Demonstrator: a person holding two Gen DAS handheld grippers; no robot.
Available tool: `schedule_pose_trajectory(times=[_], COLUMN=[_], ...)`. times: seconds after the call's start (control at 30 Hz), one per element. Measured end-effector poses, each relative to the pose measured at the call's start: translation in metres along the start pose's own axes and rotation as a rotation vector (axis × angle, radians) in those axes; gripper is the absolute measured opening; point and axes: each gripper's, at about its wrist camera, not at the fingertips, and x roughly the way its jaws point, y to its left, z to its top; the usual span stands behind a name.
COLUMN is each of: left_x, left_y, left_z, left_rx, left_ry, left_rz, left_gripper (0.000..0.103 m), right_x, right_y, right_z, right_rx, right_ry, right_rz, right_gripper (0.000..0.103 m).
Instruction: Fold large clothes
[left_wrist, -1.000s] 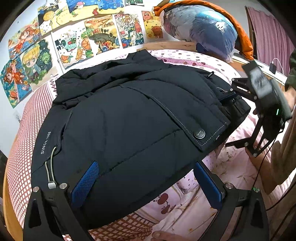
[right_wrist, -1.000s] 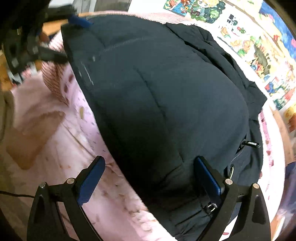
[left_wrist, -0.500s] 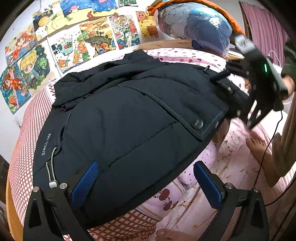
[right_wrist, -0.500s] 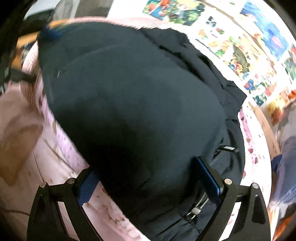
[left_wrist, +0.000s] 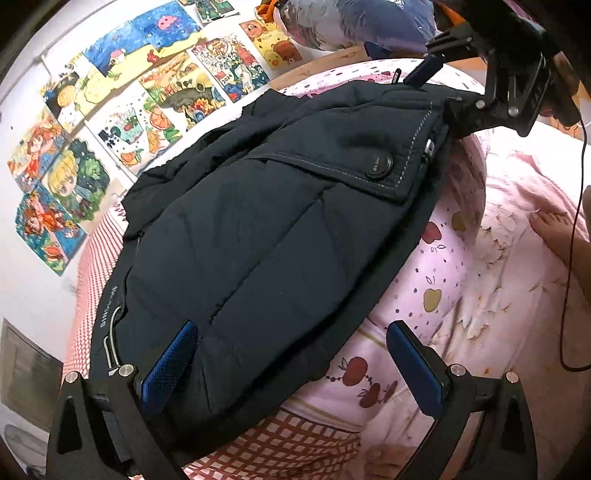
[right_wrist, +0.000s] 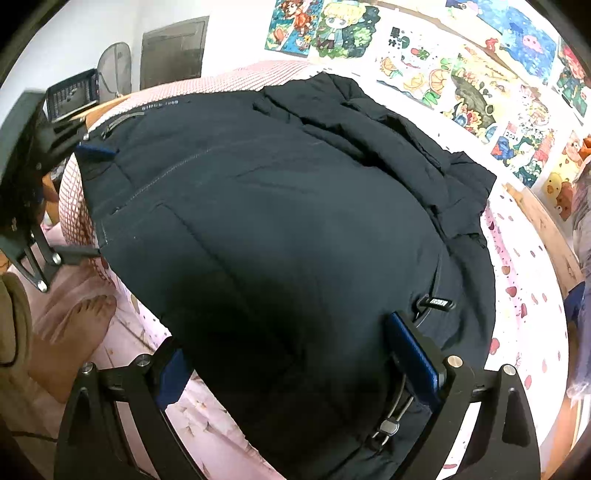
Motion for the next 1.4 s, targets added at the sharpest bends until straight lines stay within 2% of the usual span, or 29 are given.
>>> schedule_pose_trajectory(times=[0.07,0.17,0.27,0.43,0.7,0.8,0.93,1.03,1.1,1.13,1.17,1.2,1.27,1.4], left_x=[-0.001,0.001,0.0,-0.011,-0.017,-0.021,-0.027,-0.025,-0.02,-0.018,-0.017,-0.017,-0.02,-0.035], left_y=[0.0,0.002,0.016,0.039,0.039,0.046,0.056,0.062,0.066,0.069,0.071,0.073,0.078,0.102], left_z=[-0.001,-0.004,-0.007,-0.005,0.013,0.022,0.033,0.043,0.051,0.055,0.06,0.064,0.073,0.084], left_rx=[-0.003,0.012,-0.036,-0.108,-0.005,-0.019,-0.06,-0.098,-0.122,-0.139,-0.154,-0.167,-0.201,-0.33], left_ry=[-0.003,-0.002,-0.008,-0.065,-0.147,-0.181,-0.216,-0.207,-0.189,-0.185,-0.184,-0.184,-0.197,-0.272], left_rz=[0.038,0.162,0.224,0.275,0.359,0.361,0.351,0.31,0.281,0.266,0.255,0.252,0.245,0.196], left_gripper=[0.103,0.103,0.103,0.1,0.097,0.09,0.078,0.062,0.045,0.04,0.032,0.028,0.019,0.012], right_x=[-0.001,-0.004,-0.008,-0.014,-0.025,-0.029,-0.035,-0.039,-0.041,-0.042,-0.043,-0.043,-0.046,-0.06], right_y=[0.001,0.002,0.0,0.001,0.0,0.0,-0.001,0.002,0.002,0.004,0.005,0.005,0.01,0.004], right_z=[0.004,0.003,0.004,0.009,0.017,0.022,0.032,0.039,0.044,0.045,0.047,0.051,0.056,0.071], right_rx=[0.002,0.005,0.018,0.014,0.02,0.018,0.009,-0.001,-0.008,-0.012,-0.019,-0.037,-0.076,-0.09], right_ry=[-0.004,-0.009,-0.028,-0.053,-0.116,-0.145,-0.181,-0.204,-0.216,-0.219,-0.222,-0.22,-0.232,-0.293], right_rz=[-0.002,-0.014,-0.029,-0.05,-0.099,-0.129,-0.15,-0.164,-0.169,-0.172,-0.167,-0.148,-0.157,-0.19], right_gripper=[0.093,0.093,0.093,0.093,0.093,0.092,0.075,0.062,0.055,0.05,0.043,0.038,0.019,0.012])
